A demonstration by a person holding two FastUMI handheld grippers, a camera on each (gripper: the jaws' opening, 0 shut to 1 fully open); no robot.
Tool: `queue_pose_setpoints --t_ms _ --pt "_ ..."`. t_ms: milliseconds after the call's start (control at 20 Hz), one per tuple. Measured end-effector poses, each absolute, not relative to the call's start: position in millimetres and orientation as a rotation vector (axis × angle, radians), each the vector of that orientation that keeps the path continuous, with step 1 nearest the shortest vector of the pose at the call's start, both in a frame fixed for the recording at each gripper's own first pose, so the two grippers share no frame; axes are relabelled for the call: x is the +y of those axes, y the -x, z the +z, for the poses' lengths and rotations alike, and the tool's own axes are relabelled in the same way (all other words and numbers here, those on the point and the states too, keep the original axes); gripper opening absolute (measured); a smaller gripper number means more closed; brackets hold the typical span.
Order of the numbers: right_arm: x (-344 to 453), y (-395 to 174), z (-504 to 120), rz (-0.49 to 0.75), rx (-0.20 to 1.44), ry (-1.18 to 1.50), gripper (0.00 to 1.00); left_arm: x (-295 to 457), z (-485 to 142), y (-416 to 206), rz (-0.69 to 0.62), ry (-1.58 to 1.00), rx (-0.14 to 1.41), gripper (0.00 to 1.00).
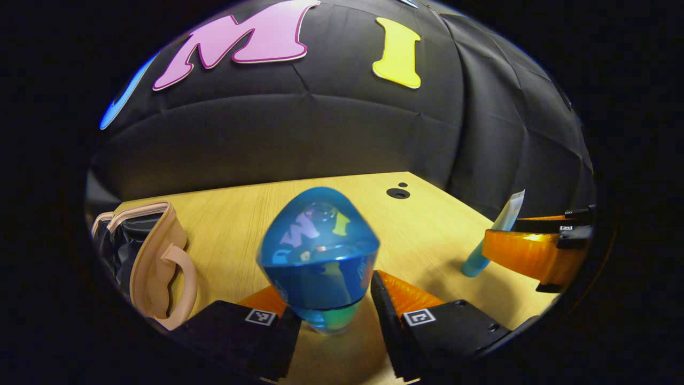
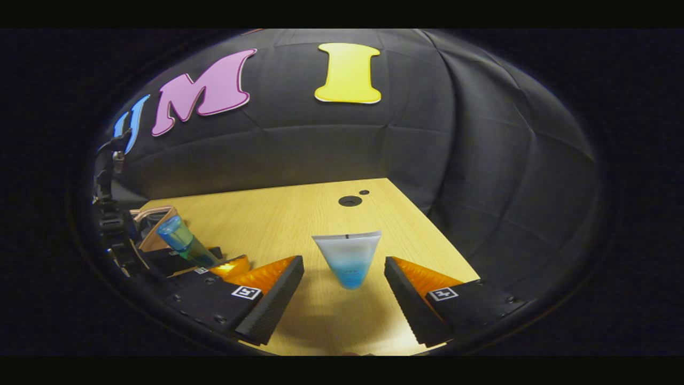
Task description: First open the suitcase, pack the skin care products into it, and then close the suitcase.
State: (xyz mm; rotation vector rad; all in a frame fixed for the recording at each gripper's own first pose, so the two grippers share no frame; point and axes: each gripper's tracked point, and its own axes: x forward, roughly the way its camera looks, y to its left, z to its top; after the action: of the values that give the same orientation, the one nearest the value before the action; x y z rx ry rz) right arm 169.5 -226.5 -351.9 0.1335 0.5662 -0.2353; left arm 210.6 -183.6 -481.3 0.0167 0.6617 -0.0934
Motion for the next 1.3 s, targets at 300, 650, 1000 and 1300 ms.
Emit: queue_pose_setpoints --t_ms 300,650,1000,1300 --pt "-227 -187 -385 -0.256 0.601 -0.113 0.97 -183 -483 -208 -0.09 0.0 0.676 0.49" --pt "-239 -197 -400 -0.332 0.604 -0.085 0.59 -182 -483 -209 -0.096 0.005 0.676 0.49" --pt "-228 -193 -402 -0.259 0.617 -0.083 0.44 -183 -483 -205 -0.111 -0.003 0.675 0.48" --pt "-220 -190 -362 -0.234 0.524 -0.094 0.44 -181 -470 -194 -0.124 0.038 0.647 0.45"
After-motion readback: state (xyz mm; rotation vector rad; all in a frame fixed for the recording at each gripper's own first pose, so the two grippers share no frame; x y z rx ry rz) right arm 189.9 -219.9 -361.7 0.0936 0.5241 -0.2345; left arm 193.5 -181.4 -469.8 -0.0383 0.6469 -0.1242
